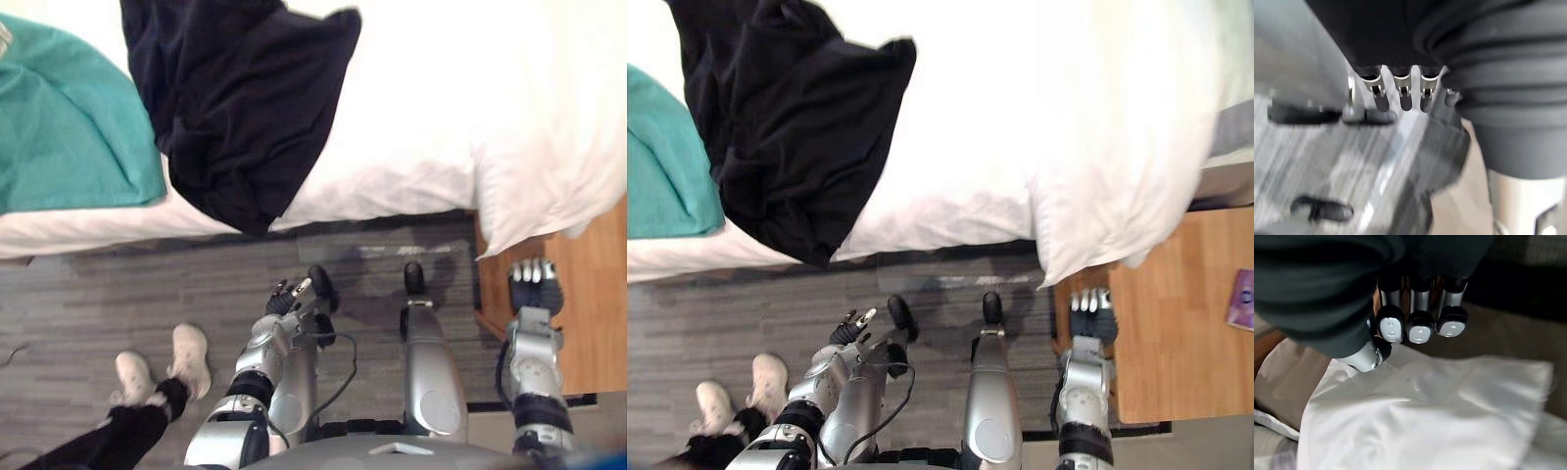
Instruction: Tidy the bed and pick cloth on bed and put in laundry
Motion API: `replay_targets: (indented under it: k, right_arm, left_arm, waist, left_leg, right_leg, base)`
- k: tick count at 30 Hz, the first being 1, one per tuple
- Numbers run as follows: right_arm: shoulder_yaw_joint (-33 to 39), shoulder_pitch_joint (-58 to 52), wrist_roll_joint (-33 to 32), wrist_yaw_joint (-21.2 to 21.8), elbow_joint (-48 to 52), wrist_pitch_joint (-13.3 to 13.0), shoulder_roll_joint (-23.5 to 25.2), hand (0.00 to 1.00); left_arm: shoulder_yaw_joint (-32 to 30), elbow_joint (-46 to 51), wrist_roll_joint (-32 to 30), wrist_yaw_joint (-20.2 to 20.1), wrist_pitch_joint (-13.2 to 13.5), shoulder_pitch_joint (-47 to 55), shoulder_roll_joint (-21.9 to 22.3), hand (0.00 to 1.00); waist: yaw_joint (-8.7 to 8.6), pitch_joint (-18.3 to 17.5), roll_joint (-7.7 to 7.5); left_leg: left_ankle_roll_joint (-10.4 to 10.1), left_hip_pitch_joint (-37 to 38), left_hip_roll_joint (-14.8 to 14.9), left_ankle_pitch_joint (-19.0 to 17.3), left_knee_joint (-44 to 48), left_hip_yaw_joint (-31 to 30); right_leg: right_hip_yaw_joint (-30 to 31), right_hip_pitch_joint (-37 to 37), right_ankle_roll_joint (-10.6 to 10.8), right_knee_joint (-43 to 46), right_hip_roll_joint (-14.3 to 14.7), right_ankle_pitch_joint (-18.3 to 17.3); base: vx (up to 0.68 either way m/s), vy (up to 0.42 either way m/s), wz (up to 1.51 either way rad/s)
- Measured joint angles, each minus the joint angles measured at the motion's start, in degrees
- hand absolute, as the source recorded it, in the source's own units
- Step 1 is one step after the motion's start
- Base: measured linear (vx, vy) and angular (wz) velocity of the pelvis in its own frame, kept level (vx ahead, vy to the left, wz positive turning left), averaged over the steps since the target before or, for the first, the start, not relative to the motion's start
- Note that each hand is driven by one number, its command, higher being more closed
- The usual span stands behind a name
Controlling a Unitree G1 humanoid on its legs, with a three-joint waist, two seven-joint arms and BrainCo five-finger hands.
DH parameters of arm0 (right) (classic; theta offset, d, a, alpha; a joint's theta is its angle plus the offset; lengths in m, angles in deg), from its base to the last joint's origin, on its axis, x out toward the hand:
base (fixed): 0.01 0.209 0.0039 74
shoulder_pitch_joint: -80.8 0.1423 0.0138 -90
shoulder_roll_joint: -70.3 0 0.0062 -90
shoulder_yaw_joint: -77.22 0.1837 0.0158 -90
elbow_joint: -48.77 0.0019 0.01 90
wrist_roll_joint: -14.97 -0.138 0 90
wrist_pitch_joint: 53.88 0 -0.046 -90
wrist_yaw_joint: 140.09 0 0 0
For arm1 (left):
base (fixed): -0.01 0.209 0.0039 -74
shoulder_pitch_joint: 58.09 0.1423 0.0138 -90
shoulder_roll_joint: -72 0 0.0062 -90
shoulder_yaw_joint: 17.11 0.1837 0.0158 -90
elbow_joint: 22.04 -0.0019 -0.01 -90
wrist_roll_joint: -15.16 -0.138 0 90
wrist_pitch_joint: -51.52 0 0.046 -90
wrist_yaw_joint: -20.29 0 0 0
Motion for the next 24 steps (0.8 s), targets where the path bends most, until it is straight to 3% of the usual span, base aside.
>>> replay_targets:
  k: [3, 7, 8, 11, 14, 18, 24]
  right_arm:
    - [-1.8, -5.6, 16.0, -1.0, -4.2, 0.3, 1.9, 0.0]
    - [-2.4, -7.2, 30.1, -4.1, -9.1, -1.5, 2.3, 0.0]
    - [-2.5, -7.4, 38.2, -7.0, -11.3, -2.9, 2.5, 0.0]
    - [-4.6, -7.5, 52.8, -11.3, -14.7, -4.5, 2.6, 0.0]
    - [-8.7, -7.2, 65.4, -11.8, -20.1, -4.7, 2.4, 0.0]
    - [-11.1, -6.4, 65.5, -8.8, -22.8, -3.7, 1.5, 0.0]
    - [-12.5, -6.1, 58.0, -7.0, -24.5, -2.4, 0.2, 0.0]
  left_arm:
    - [0.1, -0.1, -3.0, -1.6, -1.9, 2.8, -0.1, 0.0]
    - [0.0, -0.2, -6.0, -2.2, -2.2, 5.7, -1.5, 0.0]
    - [0.0, -0.3, -6.5, -2.3, -2.1, 7.0, -2.3, 0.0]
    - [0.0, -1.9, -8.4, -3.0, -1.1, 9.6, -4.1, 0.0]
    - [0.6, -3.5, -10.0, -3.1, 0.4, 13.3, -5.4, 0.0]
    - [0.6, -5.1, -11.4, -2.8, 2.2, 14.9, -5.7, 0.0]
    - [0.6, -6.8, -15.1, -2.0, 7.1, 16.3, -4.2, 0.0]
  waist:
    - [0.49, -7.1, -2.12]
    - [0.91, -10.2, -2.28]
    - [1.03, -10.8, -2.18]
    - [1.6, -11.7, -2.27]
    - [2.64, -13.1, -2.07]
    - [2.63, -13.3, -1.76]
    - [2.59, -14.7, 0.48]
  left_leg:
    - [0.0, 3.7, -0.5, -0.4, -2.0, 0.7]
    - [-0.3, 7.1, -1.6, -0.5, -3.1, -0.7]
    - [-0.5, 8.3, -1.8, -0.7, -3.0, -1.2]
    - [-1.0, 9.9, -1.8, -1.7, -2.1, -2.6]
    - [-1.4, 10.8, -1.4, -2.2, -1.5, -3.4]
    - [-1.8, 12.0, -1.3, -3.0, -0.1, -5.0]
    - [-1.9, 8.8, -1.1, -5.2, 5.6, -5.7]
  right_leg:
    - [-1.3, 4.0, 0.0, -2.6, -0.7, -0.2]
    - [-4.4, 8.2, 0.6, -3.3, -1.6, -1.1]
    - [-6.1, 10.1, 0.6, -2.9, -2.0, -2.0]
    - [-8.7, 12.1, 0.4, -0.3, -2.5, -4.1]
    - [-11.4, 13.6, 0.4, -0.4, -2.5, -4.6]
    - [-13.7, 18.1, 0.8, -4.1, -2.5, -4.3]
    - [-17.9, 20.1, 1.7, -5.0, -4.2, -3.8]
  base:
    - [0.17, 0.028, -0.01]
    - [0.14, 0.028, 0.23]
    - [0.09, 0.005, 0.47]
    - [0.06, -0.022, 0.3]
    - [0.05, -0.044, 0.11]
    - [0.02, -0.007, 0.15]
    - [-0.01, 0.062, 0.27]
